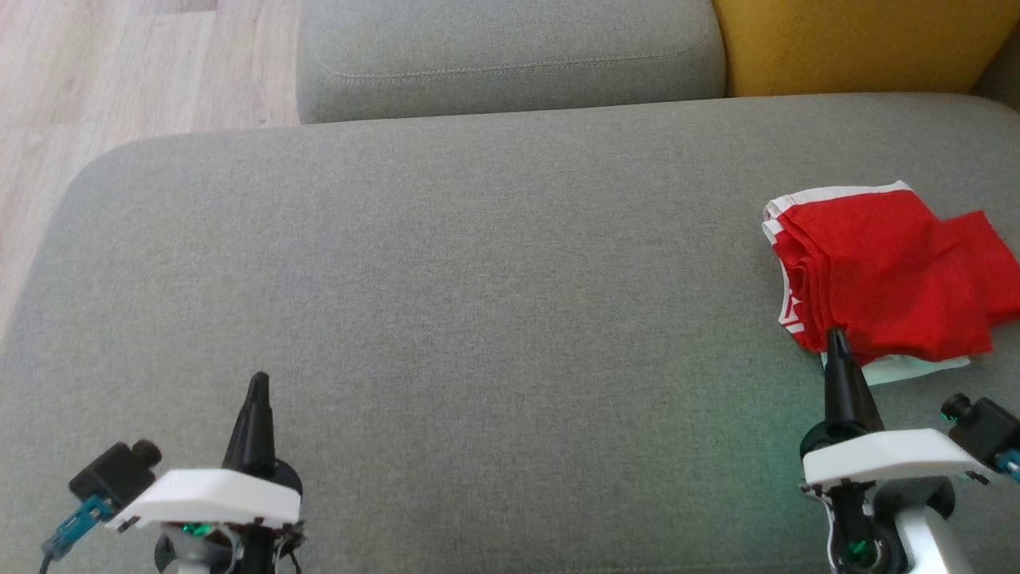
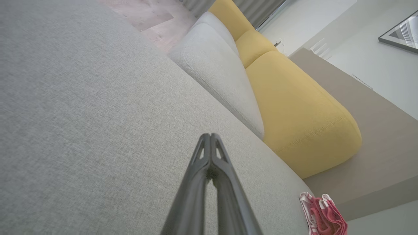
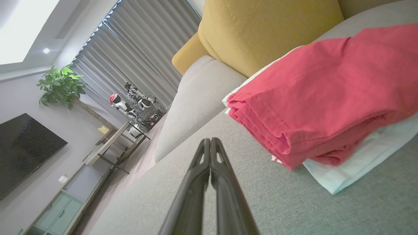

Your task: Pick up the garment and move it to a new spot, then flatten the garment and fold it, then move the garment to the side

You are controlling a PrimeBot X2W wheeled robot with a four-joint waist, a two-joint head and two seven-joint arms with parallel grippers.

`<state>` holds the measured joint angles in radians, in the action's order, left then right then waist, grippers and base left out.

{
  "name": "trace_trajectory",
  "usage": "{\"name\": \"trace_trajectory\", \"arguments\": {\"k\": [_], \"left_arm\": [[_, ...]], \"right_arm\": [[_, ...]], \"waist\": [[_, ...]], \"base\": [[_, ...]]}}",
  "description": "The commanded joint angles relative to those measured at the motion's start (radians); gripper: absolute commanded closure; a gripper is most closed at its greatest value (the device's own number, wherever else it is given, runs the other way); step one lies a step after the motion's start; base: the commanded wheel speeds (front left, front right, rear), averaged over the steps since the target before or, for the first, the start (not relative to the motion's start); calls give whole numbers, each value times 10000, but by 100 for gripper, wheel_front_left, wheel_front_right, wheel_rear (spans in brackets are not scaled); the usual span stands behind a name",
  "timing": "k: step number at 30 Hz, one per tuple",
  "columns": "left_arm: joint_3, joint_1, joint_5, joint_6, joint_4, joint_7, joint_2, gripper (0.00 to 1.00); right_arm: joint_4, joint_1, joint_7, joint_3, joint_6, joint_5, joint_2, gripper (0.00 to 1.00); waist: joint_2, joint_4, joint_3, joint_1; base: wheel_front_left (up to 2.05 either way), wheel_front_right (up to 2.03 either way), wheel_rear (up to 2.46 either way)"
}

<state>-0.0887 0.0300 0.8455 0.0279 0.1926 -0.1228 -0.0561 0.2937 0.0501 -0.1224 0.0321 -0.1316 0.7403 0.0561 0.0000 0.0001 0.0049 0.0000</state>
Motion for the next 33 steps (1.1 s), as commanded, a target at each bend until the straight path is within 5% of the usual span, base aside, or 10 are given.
{"name": "trace_trajectory", "arguments": {"k": [1,33], "left_arm": [[214,-550,196,89,-290,65,-149,100],[852,-908,3697,512,68,957,-184,100]], "right_arm": [[-385,466,39,44,4,245,186,100],[-443,500,937,-451,6,4202,208,100]], "waist": [[0,0,0,0],[0,0,-8,0]], "base": [[0,0,0],[0,0,0]]}}
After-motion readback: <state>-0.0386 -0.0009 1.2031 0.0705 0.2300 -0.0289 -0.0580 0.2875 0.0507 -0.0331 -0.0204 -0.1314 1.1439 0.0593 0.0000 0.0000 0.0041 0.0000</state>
